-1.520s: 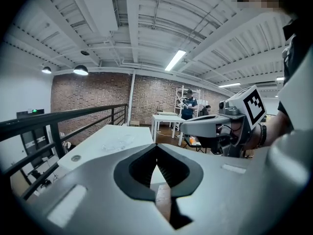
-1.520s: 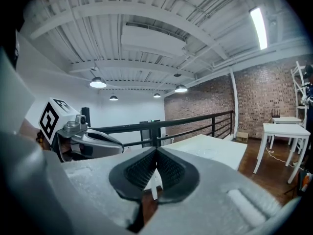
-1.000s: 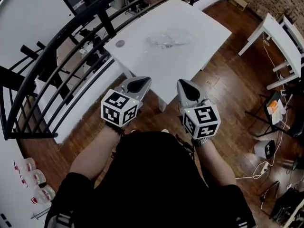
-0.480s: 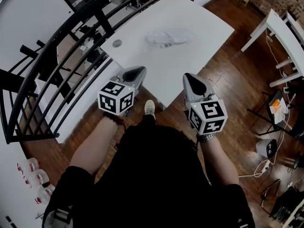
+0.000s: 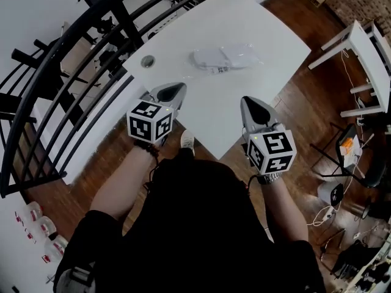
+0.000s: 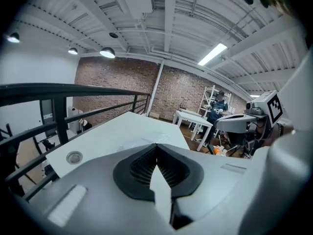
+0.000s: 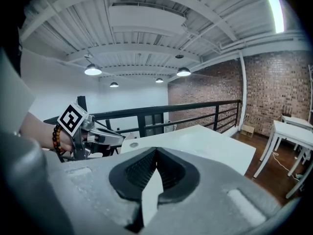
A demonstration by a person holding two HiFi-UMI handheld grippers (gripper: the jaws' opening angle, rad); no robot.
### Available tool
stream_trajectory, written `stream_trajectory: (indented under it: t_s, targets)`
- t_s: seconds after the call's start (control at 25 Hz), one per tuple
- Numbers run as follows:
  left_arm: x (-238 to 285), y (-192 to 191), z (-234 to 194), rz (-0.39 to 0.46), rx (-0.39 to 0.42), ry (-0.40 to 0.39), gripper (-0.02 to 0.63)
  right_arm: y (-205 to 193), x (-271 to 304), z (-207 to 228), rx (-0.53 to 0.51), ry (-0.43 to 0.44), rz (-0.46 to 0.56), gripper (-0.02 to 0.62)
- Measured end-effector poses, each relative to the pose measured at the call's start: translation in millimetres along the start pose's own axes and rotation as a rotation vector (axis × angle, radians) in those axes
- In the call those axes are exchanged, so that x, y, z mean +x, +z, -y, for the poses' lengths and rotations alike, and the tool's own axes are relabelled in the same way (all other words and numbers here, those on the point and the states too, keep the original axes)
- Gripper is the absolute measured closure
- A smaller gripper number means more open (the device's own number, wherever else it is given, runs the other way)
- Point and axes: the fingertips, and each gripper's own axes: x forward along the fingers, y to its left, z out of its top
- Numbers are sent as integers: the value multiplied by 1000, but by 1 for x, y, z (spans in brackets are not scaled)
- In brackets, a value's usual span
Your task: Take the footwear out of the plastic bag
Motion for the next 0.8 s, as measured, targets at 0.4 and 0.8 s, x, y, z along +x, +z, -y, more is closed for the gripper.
stream_trajectory:
  t_s: [0.4, 0.8]
  targets:
    - [62, -13, -75, -106, -103, -81, 546, 1, 88, 21, -11, -35, -164, 604]
    - [106, -35, -105, -210, -127, -72, 509, -5, 120, 67, -16, -61, -244, 586]
